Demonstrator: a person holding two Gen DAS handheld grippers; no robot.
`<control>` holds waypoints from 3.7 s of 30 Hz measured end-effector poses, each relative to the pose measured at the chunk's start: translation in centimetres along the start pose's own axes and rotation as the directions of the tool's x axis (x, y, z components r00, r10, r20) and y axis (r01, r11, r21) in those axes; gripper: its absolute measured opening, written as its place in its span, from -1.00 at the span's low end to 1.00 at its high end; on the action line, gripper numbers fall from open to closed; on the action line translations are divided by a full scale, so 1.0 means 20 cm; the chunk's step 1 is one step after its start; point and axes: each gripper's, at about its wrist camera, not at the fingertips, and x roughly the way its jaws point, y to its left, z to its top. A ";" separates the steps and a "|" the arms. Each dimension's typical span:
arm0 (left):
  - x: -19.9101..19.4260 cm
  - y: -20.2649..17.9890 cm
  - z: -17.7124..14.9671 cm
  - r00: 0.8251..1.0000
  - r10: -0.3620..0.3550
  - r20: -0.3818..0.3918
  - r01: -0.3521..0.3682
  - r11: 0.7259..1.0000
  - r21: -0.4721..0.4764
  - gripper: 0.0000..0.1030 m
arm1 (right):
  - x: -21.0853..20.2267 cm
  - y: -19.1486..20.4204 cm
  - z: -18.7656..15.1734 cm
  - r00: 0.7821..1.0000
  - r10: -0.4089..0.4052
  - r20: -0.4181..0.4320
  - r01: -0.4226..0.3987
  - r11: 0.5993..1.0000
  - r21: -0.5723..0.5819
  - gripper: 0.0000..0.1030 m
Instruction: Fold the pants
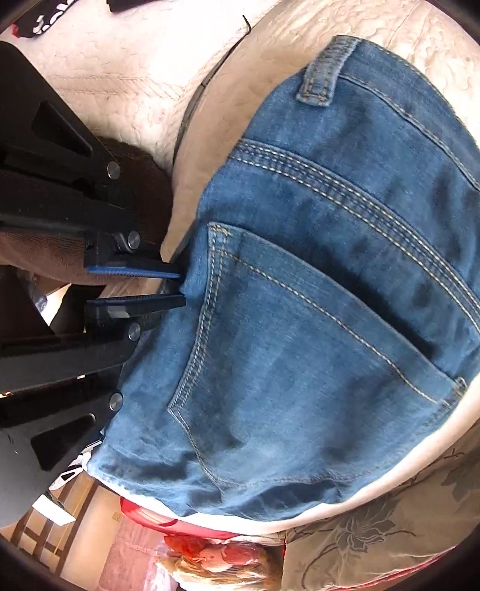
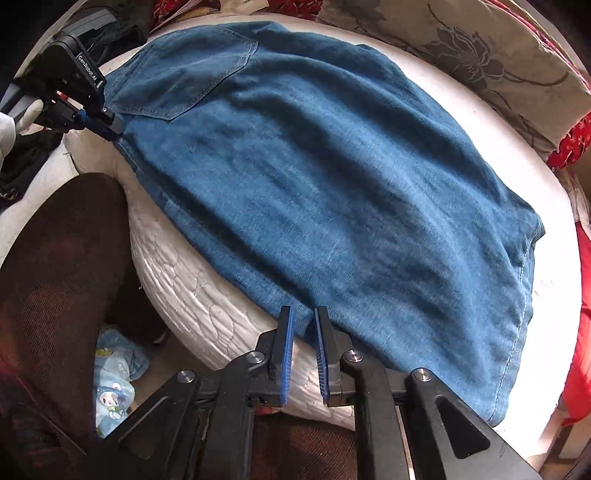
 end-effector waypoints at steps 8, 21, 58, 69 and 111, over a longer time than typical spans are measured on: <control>-0.05 0.00 -0.08 0.993 -0.121 -0.009 0.121 0.992 0.046 -0.88 | -0.20 -0.48 -0.18 0.966 0.131 0.223 -0.230 0.830 0.509 -0.25; 0.05 -0.17 -0.05 0.981 -0.177 -0.080 0.179 0.984 0.016 -0.67 | -0.12 -0.89 -0.59 0.890 0.193 0.413 -0.455 0.314 0.833 -0.01; -0.35 -0.07 0.12 0.977 -0.165 0.132 0.157 0.985 0.072 -0.87 | -0.15 -1.30 -0.27 0.873 0.042 0.486 -0.465 0.374 0.803 0.14; -0.33 0.21 0.71 0.977 0.002 0.213 0.027 0.991 -0.133 0.43 | 0.08 -1.34 0.10 0.956 -0.024 0.291 -0.221 0.592 0.775 -0.44; -0.17 -1.36 -0.12 0.979 0.070 0.193 -0.175 0.778 0.603 0.40 | 0.12 -0.83 -0.69 0.658 0.082 0.748 -0.753 0.071 0.655 0.76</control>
